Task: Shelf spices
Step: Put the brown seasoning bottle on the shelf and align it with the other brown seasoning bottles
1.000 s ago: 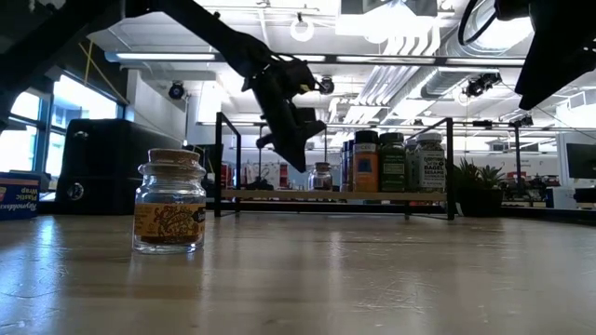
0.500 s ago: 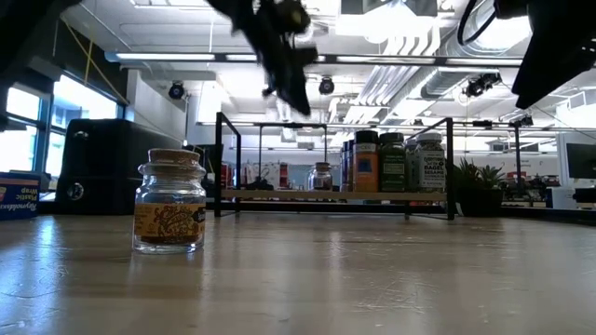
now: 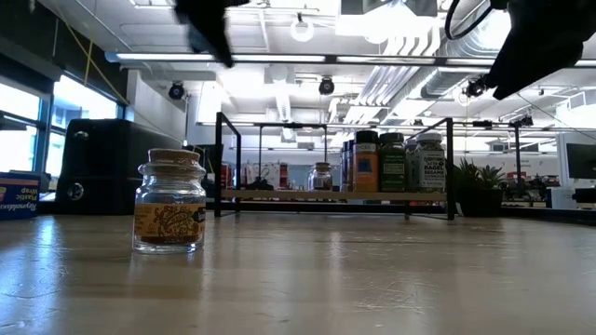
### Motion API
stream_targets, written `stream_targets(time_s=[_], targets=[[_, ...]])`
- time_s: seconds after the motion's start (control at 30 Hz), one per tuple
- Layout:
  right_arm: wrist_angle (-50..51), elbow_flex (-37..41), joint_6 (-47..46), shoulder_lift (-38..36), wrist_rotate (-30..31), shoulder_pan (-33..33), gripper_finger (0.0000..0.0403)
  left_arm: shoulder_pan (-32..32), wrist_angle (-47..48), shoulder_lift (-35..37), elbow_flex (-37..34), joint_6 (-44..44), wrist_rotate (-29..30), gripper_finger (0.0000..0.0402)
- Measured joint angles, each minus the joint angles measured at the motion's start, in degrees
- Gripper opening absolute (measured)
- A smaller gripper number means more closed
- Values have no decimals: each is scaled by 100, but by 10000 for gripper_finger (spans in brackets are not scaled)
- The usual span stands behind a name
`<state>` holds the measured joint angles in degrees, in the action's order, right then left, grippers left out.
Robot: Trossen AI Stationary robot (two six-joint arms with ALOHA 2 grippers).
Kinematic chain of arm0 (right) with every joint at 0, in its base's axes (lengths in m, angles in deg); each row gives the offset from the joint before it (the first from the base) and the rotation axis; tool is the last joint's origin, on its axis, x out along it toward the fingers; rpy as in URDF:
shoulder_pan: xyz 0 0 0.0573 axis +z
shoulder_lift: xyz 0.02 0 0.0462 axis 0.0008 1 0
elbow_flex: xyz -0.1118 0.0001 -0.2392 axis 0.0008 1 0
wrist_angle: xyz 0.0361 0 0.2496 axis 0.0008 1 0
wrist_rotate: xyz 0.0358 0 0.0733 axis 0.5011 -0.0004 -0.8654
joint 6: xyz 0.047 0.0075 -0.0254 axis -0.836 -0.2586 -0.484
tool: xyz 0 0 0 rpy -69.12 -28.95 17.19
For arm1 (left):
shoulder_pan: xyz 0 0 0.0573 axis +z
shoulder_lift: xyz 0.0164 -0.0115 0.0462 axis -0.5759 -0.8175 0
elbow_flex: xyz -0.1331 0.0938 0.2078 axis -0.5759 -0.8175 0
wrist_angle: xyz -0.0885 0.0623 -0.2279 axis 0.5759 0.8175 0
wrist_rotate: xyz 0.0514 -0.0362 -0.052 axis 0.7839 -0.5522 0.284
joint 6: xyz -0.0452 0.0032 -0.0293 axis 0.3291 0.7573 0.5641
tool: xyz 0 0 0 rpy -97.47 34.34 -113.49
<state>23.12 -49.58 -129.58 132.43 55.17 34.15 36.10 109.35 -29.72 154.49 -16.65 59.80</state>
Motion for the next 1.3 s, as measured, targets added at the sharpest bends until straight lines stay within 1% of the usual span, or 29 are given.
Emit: stream_targets(time_s=[0.03,0.1,0.2,0.3,0.4,0.47,0.6,0.77,0.9,1.0,1.13,1.3], targets=[[-2,0,0,0,2,0,240,-163,-172,218,-353,377,88,0],[-4,0,0,6,0,0,240,-464,-534,556,-948,1004,80,0],[-6,0,81,15,0,0,240,-815,-1194,868,-1560,1587,-353,0],[-8,0,238,15,0,0,240,-1057,-1901,874,-1964,1762,-812,1],[-14,0,334,17,-8,0,240,-1218,-2765,822,-2230,1880,-826,2],[-13,0,339,17,-28,0,240,-1272,-3012,746,-2325,1783,-867,11],[-17,0,343,17,-120,0,240,-1350,-3070,616,-2330,1255,-1120,56],[-54,0,343,17,-135,0,240,-1481,-2924,569,-2328,449,-1375,145],[-57,0,343,17,-173,0,240,-1641,-2593,575,-2327,-39,-1373,215],[-57,0,343,17,-177,0,240,-1810,-2410,510,-2328,-299,-1244,255],[-59,0,343,17,-190,0,240,-2021,-2354,361,-2328,-260,-893,287],[-76,0,343,17,-260,0,240,-2231,-2342,160,-2328,-47,-854,296]])
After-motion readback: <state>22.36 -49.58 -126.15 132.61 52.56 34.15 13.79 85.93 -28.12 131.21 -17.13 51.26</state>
